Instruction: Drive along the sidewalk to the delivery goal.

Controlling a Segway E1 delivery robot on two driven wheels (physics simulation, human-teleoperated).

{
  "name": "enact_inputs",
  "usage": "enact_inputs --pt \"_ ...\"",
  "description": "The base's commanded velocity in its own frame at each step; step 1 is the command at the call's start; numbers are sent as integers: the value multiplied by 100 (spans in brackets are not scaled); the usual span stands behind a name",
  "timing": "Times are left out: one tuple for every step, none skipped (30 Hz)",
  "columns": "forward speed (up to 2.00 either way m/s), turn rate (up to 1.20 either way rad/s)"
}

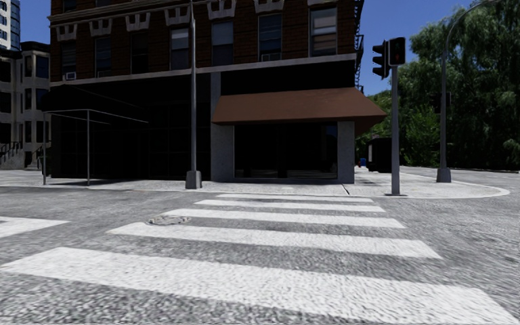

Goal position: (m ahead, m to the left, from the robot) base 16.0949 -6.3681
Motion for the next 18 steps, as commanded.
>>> enact_inputs --pt "198 0" --pt "200 0" --pt "200 0" --pt "200 0" --pt "200 0" --pt "200 0" --pt "200 0" --pt "200 0" --pt "200 0" --pt "200 0" --pt "200 0" --pt "200 0" --pt "200 0" --pt "200 0" --pt "200 0" --pt "200 0" --pt "200 0" --pt "200 0"
